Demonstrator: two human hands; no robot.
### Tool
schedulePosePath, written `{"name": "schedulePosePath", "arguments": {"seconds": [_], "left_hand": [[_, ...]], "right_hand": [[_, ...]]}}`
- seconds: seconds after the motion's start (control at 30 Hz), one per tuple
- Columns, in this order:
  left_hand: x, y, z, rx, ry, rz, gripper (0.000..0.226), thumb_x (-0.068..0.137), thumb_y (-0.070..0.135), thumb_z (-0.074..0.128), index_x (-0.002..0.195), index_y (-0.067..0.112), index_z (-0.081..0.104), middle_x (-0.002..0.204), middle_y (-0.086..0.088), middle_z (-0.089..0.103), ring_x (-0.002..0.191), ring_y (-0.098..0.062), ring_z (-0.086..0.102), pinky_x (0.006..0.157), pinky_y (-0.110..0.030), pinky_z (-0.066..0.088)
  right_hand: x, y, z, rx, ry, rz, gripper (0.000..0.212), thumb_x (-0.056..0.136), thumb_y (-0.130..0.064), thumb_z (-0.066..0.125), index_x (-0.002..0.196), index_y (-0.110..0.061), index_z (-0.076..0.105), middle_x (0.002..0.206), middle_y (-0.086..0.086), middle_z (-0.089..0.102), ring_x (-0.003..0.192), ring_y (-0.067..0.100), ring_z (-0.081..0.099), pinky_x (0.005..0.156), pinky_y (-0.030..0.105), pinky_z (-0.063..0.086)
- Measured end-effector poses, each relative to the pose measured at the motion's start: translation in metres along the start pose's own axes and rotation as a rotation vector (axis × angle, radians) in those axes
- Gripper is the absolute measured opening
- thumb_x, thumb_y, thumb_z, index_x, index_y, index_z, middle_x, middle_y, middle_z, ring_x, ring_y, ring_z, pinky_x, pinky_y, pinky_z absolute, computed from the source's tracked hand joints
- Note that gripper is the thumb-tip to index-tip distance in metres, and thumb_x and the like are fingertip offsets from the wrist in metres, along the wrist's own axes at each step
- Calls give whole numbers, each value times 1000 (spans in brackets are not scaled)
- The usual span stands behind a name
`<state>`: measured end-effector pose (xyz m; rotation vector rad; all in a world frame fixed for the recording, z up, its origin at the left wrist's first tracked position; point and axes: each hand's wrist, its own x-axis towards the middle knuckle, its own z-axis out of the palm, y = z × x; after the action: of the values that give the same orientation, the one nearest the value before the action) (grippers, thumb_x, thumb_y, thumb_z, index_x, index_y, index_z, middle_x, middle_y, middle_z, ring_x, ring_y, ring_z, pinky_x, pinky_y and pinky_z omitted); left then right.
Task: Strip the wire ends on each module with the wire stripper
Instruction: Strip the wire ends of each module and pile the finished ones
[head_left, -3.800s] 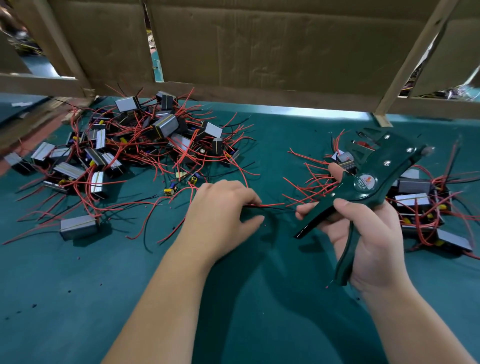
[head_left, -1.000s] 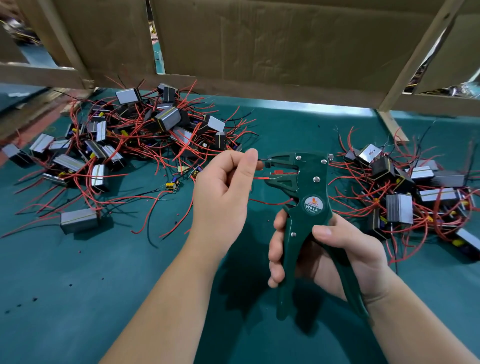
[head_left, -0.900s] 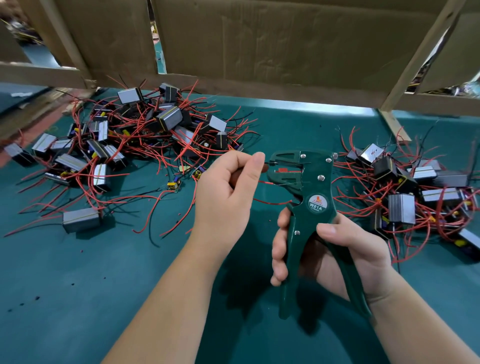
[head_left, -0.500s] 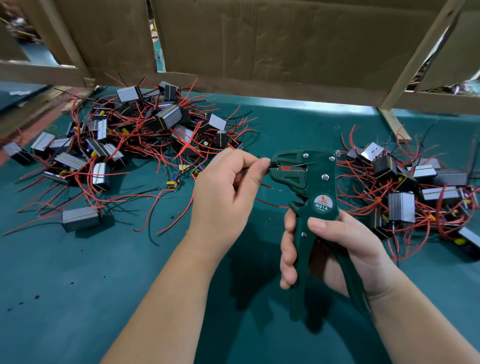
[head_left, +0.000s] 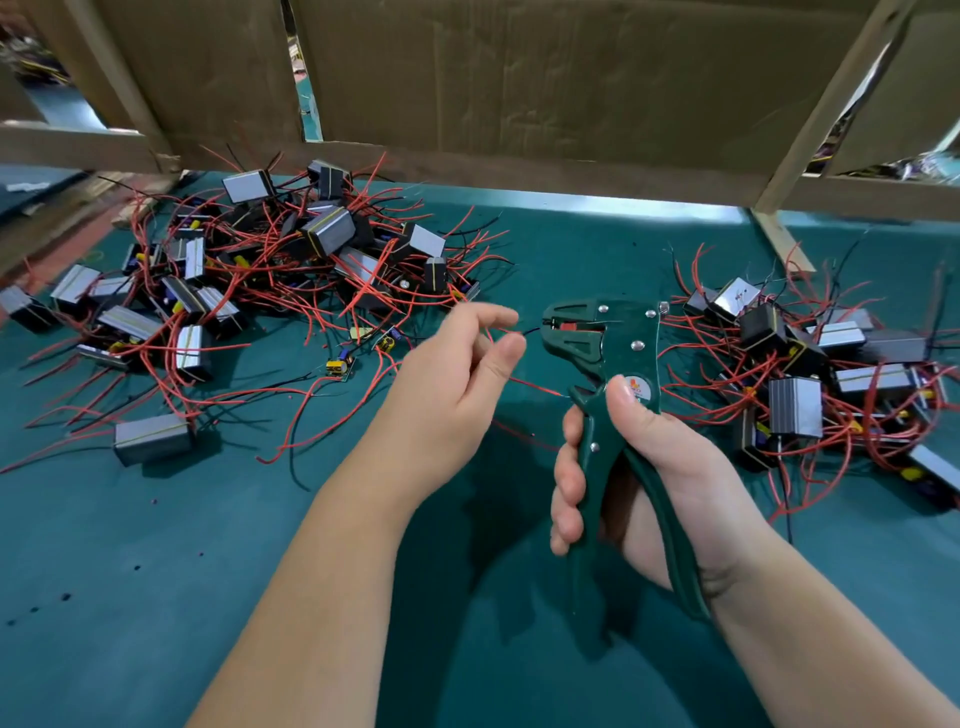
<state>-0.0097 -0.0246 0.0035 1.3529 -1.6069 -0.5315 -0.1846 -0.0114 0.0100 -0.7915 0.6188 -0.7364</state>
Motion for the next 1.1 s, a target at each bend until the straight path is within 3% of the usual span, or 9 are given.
{"name": "schedulePosePath", "arguments": {"seconds": [0.07,0.17,0.37,0.47,0.63,0.87,0.97,1.03,1.1], "left_hand": [[1,-5,-1,76,-124,-32,11,97,32,51,96,27,60,70,7,58,69,-11,55,69,-28,45],[2,-6,-3,123,-191,-11,14,93,28,59,80,31,58,61,15,53,60,0,48,59,-14,36],[4,-10,-11,-39,-123,-68,19,84,37,59,72,23,62,57,14,51,55,-1,40,54,-18,34],[5,-13,-12,-103,-64,-122,17,89,21,65,73,24,62,57,18,55,55,-1,44,55,-16,38],[6,-14,-11,-242,-59,-192,20,86,10,68,75,27,68,63,13,65,61,-5,58,58,-17,47],[5,-15,-10,-196,23,-154,17,90,14,64,80,27,69,59,20,58,54,1,45,55,-15,37],[6,-11,-8,-153,110,-128,22,95,12,55,81,29,60,66,25,61,56,3,46,58,-10,36],[7,-8,-6,-217,149,-141,23,99,12,47,84,28,54,73,20,68,55,1,45,57,-13,39],[7,-5,-5,-287,184,-152,20,101,13,43,87,26,50,71,14,70,53,-3,43,53,-15,39]], "right_hand": [[2,0,2,15,129,12,47,66,-53,77,74,-10,58,52,11,47,35,23,43,42,30,41],[5,-3,4,54,210,63,50,67,-58,63,75,-10,56,51,7,44,33,20,37,38,25,37],[6,-14,-7,287,208,7,45,75,-40,54,89,1,64,72,18,60,58,32,58,59,42,55],[4,-17,-17,325,275,5,47,68,-26,47,102,4,60,79,16,63,66,35,65,69,47,54],[4,-17,-18,273,274,160,32,67,-15,52,98,-6,57,84,15,65,81,37,69,69,55,54],[2,-8,-14,181,95,277,43,85,-37,51,122,-16,60,111,25,67,105,45,63,77,63,53],[-1,-5,-9,85,9,265,34,83,-46,52,106,-31,71,116,24,66,109,40,63,81,66,50],[-1,-3,-8,45,-11,273,46,80,-54,52,112,-23,65,113,23,67,107,38,64,82,66,49],[0,-5,-7,102,20,279,59,77,-61,52,114,-15,55,95,25,68,88,41,68,72,60,54]]}}
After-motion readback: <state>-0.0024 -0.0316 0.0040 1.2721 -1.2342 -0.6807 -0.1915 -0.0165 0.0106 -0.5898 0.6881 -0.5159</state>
